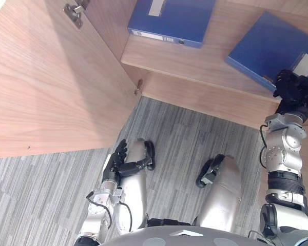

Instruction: Walk over to the cabinet, pick up the folder, carry it to the office cabinet, place the folder inside the office cabinet, then close the office cabinet door

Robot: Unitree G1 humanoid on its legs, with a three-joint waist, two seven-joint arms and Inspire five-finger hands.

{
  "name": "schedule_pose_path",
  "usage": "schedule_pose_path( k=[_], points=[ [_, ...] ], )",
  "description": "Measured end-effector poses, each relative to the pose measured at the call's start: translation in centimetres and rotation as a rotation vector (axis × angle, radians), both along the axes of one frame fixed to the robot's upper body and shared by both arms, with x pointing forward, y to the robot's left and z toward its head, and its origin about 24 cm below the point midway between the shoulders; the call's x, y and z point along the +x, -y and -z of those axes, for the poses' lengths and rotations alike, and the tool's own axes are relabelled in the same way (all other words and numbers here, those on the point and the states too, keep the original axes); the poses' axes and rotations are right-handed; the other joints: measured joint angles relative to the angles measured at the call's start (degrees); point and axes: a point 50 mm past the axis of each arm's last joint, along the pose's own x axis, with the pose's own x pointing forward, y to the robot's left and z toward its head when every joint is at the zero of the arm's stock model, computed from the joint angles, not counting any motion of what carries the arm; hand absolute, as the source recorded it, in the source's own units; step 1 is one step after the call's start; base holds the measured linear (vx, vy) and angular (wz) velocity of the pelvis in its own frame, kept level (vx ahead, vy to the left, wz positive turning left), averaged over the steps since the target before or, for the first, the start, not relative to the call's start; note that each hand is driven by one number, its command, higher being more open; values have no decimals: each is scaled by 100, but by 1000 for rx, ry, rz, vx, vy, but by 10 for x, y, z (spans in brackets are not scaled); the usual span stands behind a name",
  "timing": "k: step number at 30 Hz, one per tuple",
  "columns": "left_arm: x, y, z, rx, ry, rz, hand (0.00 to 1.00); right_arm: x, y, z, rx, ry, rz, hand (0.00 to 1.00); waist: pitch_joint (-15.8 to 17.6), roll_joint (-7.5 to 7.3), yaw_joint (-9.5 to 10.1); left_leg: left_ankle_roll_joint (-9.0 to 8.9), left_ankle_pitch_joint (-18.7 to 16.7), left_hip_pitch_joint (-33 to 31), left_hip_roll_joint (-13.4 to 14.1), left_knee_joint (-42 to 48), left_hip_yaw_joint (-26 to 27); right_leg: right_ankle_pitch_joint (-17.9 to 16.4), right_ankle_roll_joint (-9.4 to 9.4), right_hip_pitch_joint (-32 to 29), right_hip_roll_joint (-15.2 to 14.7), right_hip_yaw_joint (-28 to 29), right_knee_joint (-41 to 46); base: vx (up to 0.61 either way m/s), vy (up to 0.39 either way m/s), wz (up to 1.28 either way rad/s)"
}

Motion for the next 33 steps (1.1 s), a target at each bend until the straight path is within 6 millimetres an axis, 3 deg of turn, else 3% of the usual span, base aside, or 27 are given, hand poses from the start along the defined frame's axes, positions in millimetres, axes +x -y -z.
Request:
schedule_pose_path(
  k=[12,21,33],
  points=[
    [1,-1,-4,1,10,-16,100,-4,7,-6,42,38,29,0,14,-21,59,-89,96,-181,154,47,77,-62,-54,-201,-23,-5,162,-5,-6,1],
    [2,-1,-6,0,18,-14,100,-4,29,-37,12,108,67,0,18,-27,111,-47,129,-214,149,22,76,-62,-55,-224,-38,-17,165,0,0,0],
    [2,-1,-6,-18,20,-24,100,6,50,-51,80,124,107,0,21,-32,121,-96,230,-271,118,-71,80,-60,-58,-301,-66,-35,165,0,-1,1]
  ],
)
